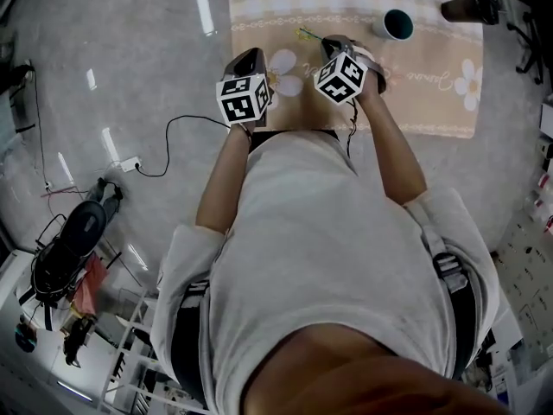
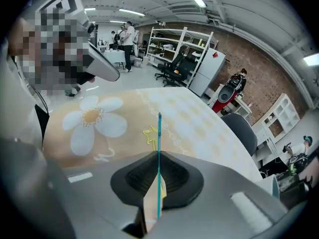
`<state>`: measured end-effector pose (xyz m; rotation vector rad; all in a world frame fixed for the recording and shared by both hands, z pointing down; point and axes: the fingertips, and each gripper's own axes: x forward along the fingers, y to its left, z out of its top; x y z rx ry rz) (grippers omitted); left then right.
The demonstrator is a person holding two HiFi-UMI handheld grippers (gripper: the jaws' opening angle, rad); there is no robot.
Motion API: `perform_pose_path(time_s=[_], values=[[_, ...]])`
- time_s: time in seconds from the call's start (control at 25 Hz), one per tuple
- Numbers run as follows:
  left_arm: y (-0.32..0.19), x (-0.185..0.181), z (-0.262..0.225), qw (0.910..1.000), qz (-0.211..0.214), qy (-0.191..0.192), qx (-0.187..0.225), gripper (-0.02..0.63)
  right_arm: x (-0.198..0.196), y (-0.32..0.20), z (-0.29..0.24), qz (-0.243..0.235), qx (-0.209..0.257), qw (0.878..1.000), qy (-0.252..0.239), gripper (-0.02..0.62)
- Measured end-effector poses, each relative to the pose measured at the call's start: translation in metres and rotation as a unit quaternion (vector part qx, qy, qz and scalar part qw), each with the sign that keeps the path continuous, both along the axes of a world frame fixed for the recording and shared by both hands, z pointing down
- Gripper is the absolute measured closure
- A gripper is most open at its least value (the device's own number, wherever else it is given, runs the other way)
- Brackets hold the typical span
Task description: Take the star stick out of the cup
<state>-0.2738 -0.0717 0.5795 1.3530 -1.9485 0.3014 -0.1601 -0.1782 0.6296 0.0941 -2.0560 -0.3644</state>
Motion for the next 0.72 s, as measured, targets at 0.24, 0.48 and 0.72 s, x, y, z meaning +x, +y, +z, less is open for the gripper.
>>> perform_pose_path(time_s=[0.24, 0.48, 0.72], values=[[0.002, 0.004, -0.002, 1.0000, -0.001, -0.002, 0.000, 0.603, -0.005, 0.001, 0.009, 0.013, -0.002, 1.000, -0.011, 0.581], [0.009, 0.025, -0.007, 0.9997, -0.022, -0.005, 0.002, 0.603, -0.008, 0.002, 0.014, -0.003, -0.015, 1.000, -0.025, 0.533], [0.010, 0.045, -0.027, 0.9984, -0.030, -0.039, 0.028, 0.603, -0.006, -0.004, -0.014, -0.001, -0.016, 0.996, -0.090, 0.542]])
